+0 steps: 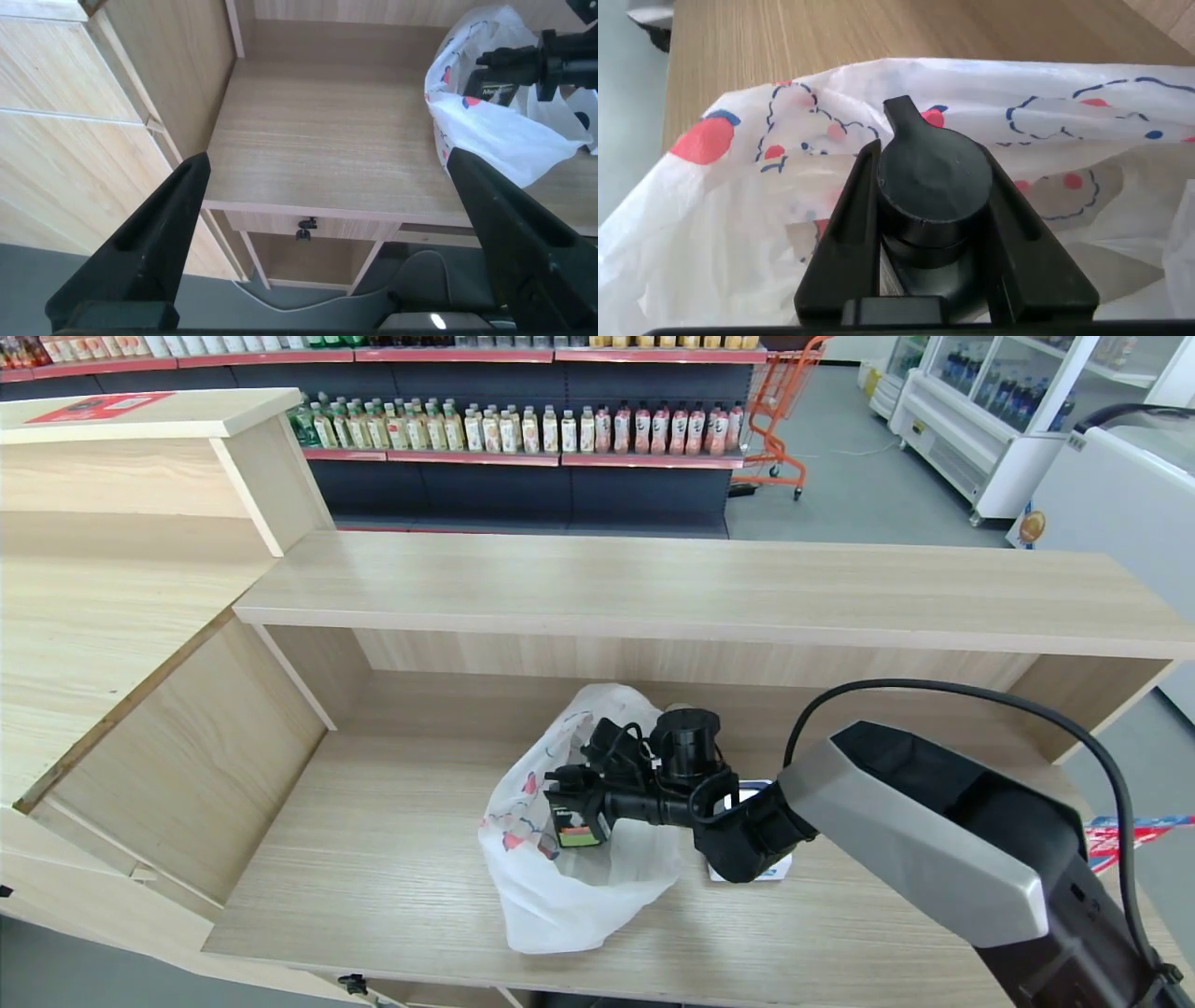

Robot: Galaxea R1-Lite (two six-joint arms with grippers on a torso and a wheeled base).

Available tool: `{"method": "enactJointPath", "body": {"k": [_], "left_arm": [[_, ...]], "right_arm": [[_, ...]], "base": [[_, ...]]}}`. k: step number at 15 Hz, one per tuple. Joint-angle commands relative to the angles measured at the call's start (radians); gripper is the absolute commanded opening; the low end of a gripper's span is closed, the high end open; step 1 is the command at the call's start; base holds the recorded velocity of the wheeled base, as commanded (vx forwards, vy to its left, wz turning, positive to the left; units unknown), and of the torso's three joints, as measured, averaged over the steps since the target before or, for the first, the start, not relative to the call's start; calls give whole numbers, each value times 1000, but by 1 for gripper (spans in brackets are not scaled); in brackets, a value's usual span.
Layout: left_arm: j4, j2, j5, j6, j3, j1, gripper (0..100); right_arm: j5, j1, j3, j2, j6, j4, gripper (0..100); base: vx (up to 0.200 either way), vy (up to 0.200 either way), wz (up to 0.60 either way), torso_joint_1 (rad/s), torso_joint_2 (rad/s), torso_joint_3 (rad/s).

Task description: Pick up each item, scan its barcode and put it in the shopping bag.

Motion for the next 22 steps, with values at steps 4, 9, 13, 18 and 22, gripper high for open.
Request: {"method": "enactJointPath", "body": {"k": [4, 9, 13, 18, 22], "left_arm": [[-1, 0, 0, 0, 0, 0, 100], [-1, 0, 0, 0, 0, 0, 100], [-1, 0, 0, 0, 0, 0, 100], [-1, 0, 0, 0, 0, 0, 100], [-1, 0, 0, 0, 0, 0, 100]], "right_arm": [[1, 11, 1, 32, -40, -1, 100], [6, -20, 85, -146, 136, 2, 100], [1, -66, 237, -321, 263, 4, 100], [-103, -271, 603, -790, 354, 165, 100], [-197, -471, 860, -1072, 461, 239, 100]], "base": [[0, 0, 0, 0, 0, 0], [0, 0, 0, 0, 0, 0], [0, 0, 0, 0, 0, 0], [0, 0, 0, 0, 0, 0], [0, 0, 0, 0, 0, 0]]}}
